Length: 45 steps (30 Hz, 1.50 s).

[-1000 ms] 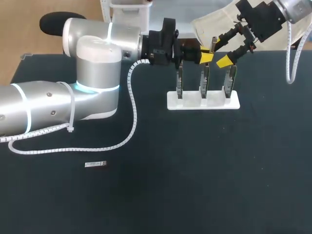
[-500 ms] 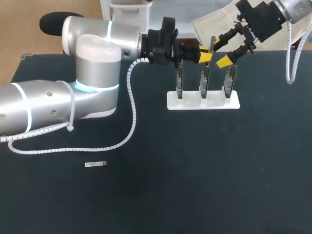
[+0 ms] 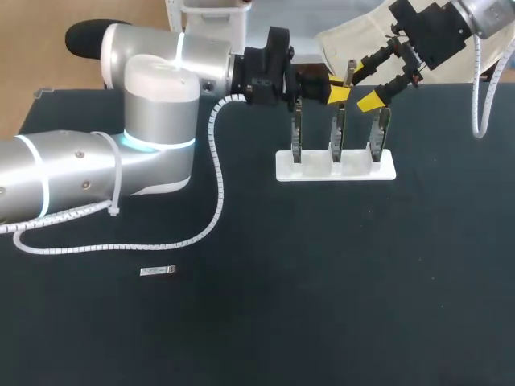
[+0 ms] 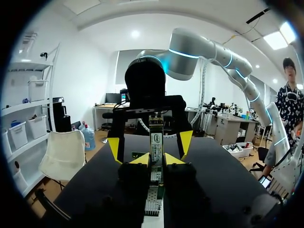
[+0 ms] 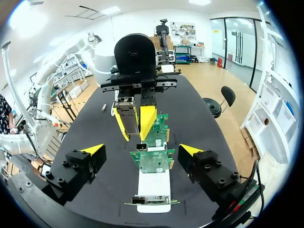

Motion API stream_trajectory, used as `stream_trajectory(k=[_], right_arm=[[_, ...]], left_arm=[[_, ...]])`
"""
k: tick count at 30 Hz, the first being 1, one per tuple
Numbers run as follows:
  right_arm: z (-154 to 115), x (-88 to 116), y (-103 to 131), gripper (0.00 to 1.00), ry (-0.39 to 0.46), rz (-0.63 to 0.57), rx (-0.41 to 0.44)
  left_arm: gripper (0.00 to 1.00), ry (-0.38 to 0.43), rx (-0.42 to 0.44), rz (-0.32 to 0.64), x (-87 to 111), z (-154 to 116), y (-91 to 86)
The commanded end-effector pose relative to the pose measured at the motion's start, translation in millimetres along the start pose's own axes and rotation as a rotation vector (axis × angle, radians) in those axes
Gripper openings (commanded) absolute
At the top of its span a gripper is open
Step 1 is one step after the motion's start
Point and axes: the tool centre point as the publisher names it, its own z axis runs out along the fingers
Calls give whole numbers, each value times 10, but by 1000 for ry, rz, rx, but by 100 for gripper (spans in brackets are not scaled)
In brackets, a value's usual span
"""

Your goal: Pick up the optical module with the left hand, and insert it into the network port with the right hand.

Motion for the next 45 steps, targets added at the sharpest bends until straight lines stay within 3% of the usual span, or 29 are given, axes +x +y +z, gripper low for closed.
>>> stream_trajectory(k=[1,45], right_arm=[[2,1,26,100,0,-1,6],[2,1,26,100,0,-1,6]], left_arm=[[0,0,-6,-1,-1,-4,-22],[0,16,-32,12,9,-33,-30]])
